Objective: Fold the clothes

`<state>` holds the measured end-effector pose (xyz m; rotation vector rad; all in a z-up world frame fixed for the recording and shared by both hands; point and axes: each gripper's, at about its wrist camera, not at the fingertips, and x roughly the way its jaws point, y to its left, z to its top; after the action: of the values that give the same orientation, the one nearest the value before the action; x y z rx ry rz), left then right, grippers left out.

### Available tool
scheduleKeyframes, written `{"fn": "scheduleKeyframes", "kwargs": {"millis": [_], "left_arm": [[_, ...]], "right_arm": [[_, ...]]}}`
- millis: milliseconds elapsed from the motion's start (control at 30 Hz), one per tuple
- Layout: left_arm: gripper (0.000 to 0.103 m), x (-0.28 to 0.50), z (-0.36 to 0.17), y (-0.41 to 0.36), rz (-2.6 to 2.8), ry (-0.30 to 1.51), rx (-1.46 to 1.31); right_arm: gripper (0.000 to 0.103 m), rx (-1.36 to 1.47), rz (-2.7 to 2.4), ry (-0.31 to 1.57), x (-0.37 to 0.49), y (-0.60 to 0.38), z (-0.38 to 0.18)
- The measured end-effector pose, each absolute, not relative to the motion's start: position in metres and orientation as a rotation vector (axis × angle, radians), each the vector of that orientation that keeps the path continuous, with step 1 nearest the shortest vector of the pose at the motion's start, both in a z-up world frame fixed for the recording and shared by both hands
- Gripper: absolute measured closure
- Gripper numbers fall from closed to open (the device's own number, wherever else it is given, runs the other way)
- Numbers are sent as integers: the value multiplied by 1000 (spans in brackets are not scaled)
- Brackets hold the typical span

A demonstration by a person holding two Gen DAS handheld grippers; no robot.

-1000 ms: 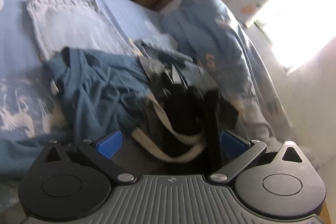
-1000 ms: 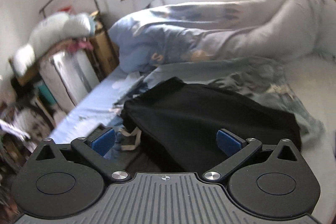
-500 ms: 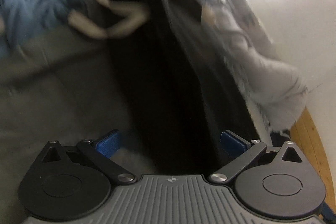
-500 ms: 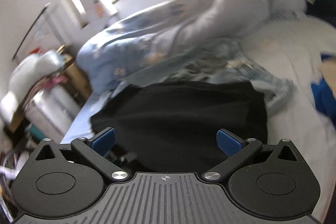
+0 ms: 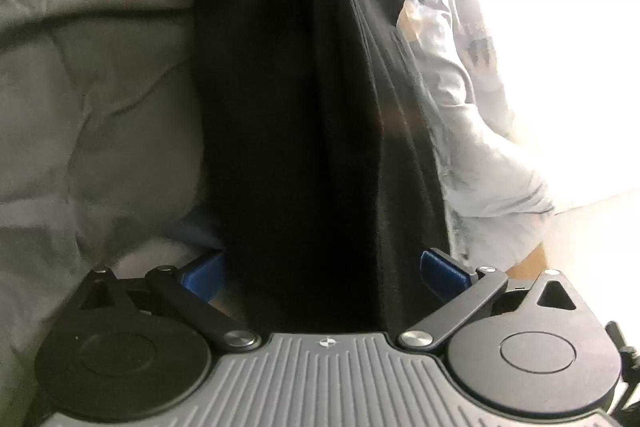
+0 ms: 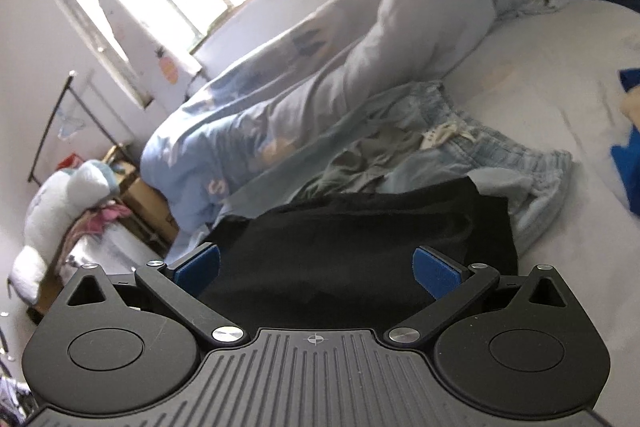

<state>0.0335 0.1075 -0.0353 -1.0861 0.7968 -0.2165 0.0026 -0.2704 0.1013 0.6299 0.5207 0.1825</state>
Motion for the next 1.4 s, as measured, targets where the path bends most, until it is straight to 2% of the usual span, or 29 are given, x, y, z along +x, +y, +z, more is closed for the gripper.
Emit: {"fn": "scheduleKeyframes", "kwargs": {"millis": [267, 767, 1000, 1167, 1300, 1400], "left_arm": [[0, 21, -43, 81, -287, 844, -1046], [0, 16, -54, 71, -245, 801, -1081], [0, 11, -59, 69, -223, 782, -1077], [9, 3, -61, 67, -187, 788, -1052], [24, -3, -69, 59, -156, 787, -1050], [27, -10, -72, 58, -152, 782, -1036]], "right_arm": [[0, 605, 202, 548, 16, -280, 91], [0, 523, 195, 555, 2, -307, 84], [0, 530, 187, 627, -3, -318, 53], [0, 545, 170, 673, -8, -329, 34], [0, 578, 169, 678, -7, -335, 25], [0, 586, 164, 697, -4, -334, 17]]}}
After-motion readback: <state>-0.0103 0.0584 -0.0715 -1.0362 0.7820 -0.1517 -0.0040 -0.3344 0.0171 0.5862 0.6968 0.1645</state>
